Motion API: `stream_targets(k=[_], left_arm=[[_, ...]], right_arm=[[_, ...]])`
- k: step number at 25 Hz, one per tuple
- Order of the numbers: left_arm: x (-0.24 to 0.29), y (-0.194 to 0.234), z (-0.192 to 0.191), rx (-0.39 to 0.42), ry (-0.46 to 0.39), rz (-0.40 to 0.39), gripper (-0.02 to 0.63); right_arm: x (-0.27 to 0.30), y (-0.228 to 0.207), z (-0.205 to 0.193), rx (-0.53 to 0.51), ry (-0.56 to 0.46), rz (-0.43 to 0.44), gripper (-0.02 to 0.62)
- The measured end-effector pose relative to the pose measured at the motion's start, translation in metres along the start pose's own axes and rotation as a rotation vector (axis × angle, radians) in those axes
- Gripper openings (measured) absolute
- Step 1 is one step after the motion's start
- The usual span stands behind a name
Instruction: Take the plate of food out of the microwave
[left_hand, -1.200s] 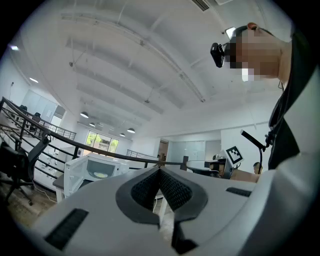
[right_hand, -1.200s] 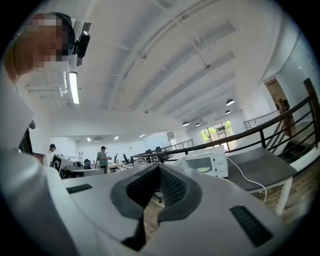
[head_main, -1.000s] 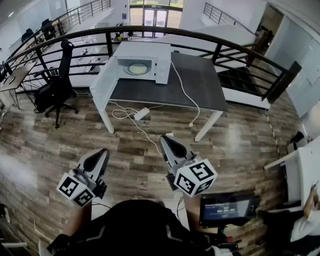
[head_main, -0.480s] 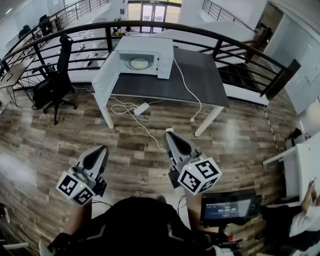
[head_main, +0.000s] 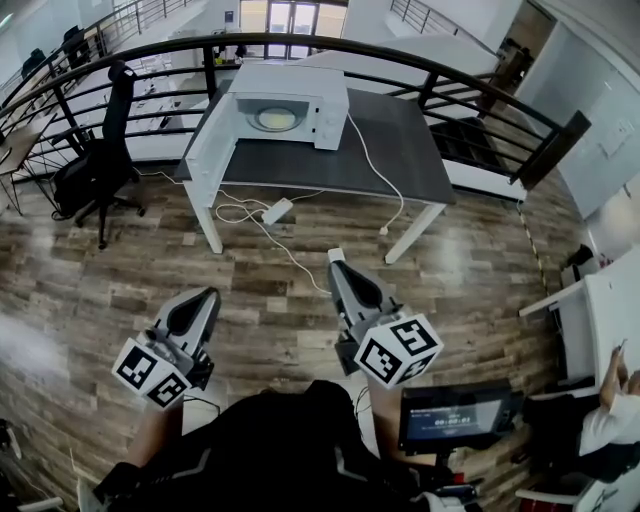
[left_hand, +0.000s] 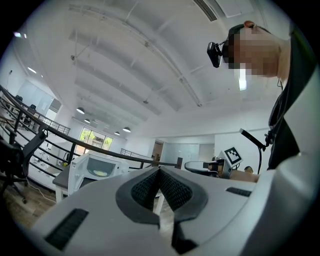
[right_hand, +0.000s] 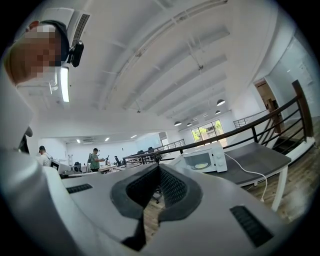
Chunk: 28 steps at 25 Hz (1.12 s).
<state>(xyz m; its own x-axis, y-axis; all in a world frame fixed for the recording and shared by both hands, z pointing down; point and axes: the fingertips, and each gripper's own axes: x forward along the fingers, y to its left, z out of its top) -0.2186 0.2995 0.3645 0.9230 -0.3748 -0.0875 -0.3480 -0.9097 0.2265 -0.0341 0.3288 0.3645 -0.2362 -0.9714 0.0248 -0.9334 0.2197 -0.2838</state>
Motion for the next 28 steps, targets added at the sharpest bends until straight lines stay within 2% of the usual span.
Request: stream_targets(k=[6,11,20,28], left_arm=[[-0.007,0.02,0.006,-0.003,-0.008,-0.007,0.002],[0.0,0.029,0.005,0.006,0.004,0.0,0.002],[0.05,0.061,0.011,0.023,-0.009,0.062,0.002],[0.122,0.093,0.013,0.03,0.003,0.1,0.002]], right_arm=[[0.021,0.016,-0.005,-0.01,0.016,0.003,0.0],[0.039,0.005,-0.001,0.014,-0.002,0.013,0.0],[0.089,-0.036,0.018,-0.007,0.0,0.089,0.0],[0.129,-0.104,0.039,0.0,0.006,0.111,0.0]])
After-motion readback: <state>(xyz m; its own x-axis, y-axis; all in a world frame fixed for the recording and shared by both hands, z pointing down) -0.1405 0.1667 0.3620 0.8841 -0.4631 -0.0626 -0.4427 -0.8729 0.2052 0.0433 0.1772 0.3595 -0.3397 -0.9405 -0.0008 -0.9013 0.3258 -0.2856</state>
